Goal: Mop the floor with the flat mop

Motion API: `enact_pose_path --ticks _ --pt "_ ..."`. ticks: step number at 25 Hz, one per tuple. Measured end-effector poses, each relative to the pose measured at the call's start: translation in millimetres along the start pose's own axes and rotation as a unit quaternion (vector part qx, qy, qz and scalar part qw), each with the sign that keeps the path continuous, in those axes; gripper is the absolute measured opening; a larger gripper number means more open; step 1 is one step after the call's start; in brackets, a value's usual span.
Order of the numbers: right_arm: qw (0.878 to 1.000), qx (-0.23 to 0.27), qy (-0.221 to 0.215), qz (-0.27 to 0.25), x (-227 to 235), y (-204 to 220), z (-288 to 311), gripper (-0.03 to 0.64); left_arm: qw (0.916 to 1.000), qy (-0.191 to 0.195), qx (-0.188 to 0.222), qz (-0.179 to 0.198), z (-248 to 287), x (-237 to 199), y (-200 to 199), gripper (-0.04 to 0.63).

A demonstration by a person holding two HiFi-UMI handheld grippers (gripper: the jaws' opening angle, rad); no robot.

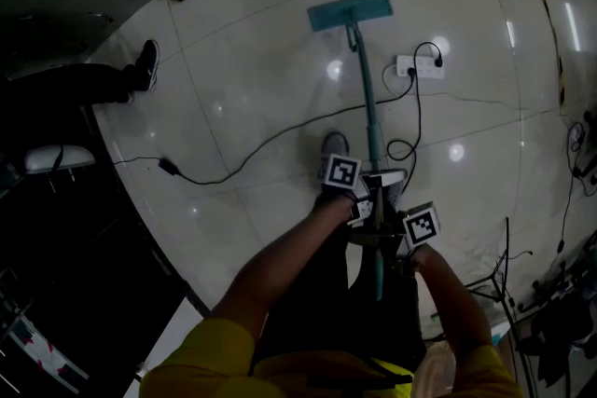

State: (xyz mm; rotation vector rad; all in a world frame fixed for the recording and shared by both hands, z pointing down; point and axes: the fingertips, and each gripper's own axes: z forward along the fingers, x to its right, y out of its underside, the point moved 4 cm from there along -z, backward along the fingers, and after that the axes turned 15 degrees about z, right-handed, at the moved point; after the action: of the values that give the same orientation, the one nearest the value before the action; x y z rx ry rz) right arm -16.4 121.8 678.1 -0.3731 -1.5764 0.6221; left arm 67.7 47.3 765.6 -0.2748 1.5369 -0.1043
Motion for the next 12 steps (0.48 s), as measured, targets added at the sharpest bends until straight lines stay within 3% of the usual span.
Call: enact_pose_path --ticks 3,5,7,9,12 --pt "1.000 0.024 -0.014 -0.015 -9.8 -55.1 -5.5 0.043 0.9980 0.001 0.004 0.063 3.8 -7.9 -61.8 0.067" --pt "0.999 0.031 -0.044 -0.006 -31.6 -67.3 -4.1 0.046 0.9955 0.018 0.016 0.092 4.9 2.7 -84.1 0.075" --pt "0.998 0.021 -0.061 0.003 -56.9 -52.1 -1.9 0.048 0.9954 0.011 0.024 0.093 2.6 21.0 -79.5 0.078" --pt "0.998 0.006 -0.055 0.006 -76.7 -18.9 -1.4 0.054 0.9957 -0.007 0.019 0.090 1.0 43.4 -56.1 0.078" --pt "0.999 -0.013 -0.039 0.016 -106.3 40.1 -0.5 0.052 0.9967 -0.004 0.027 0.076 -3.1 92.2 -13.2 0.077"
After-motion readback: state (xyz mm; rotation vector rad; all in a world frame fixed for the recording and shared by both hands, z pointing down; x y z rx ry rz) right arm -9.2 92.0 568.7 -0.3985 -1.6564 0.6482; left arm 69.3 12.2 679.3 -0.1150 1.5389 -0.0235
